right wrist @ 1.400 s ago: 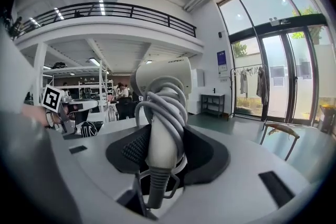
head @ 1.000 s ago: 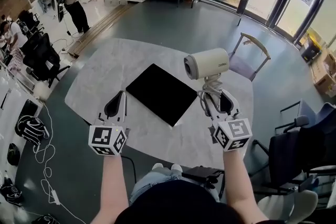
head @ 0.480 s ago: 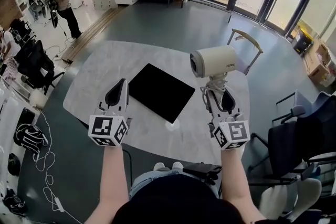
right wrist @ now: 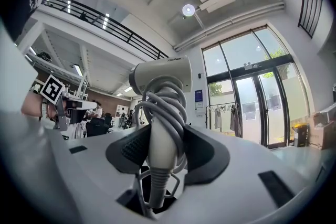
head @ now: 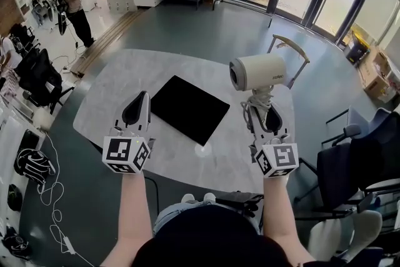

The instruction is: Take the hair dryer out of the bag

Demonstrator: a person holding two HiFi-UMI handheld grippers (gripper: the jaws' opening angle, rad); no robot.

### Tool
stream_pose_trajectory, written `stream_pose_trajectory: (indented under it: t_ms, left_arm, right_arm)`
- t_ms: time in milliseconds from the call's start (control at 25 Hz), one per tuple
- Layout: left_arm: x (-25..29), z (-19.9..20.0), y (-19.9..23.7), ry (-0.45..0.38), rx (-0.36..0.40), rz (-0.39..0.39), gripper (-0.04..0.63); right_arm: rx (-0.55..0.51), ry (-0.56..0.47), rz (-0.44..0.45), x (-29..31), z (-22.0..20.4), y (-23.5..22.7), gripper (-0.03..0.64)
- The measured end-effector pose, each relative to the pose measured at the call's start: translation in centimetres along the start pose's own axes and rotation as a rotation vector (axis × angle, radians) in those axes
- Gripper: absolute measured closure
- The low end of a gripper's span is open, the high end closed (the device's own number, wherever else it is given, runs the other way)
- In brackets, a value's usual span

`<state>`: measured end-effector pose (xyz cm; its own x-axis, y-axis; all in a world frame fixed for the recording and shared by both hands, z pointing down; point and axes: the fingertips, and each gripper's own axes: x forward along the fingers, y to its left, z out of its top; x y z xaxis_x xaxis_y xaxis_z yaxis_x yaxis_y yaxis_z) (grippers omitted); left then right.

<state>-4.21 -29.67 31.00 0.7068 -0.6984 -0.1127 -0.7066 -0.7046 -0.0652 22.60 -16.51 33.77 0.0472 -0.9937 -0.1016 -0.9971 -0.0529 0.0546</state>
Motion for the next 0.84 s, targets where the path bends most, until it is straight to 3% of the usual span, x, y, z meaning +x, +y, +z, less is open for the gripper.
stream_pose_trajectory:
  t_ms: [840]
  left_arm:
    - [-0.12, 0.26, 0.29, 0.000, -0.010, 0.007, 0.584]
  right_arm:
    - [-0.047, 0.016, 0.035, 0.25, 0.56, 0.55, 0.418]
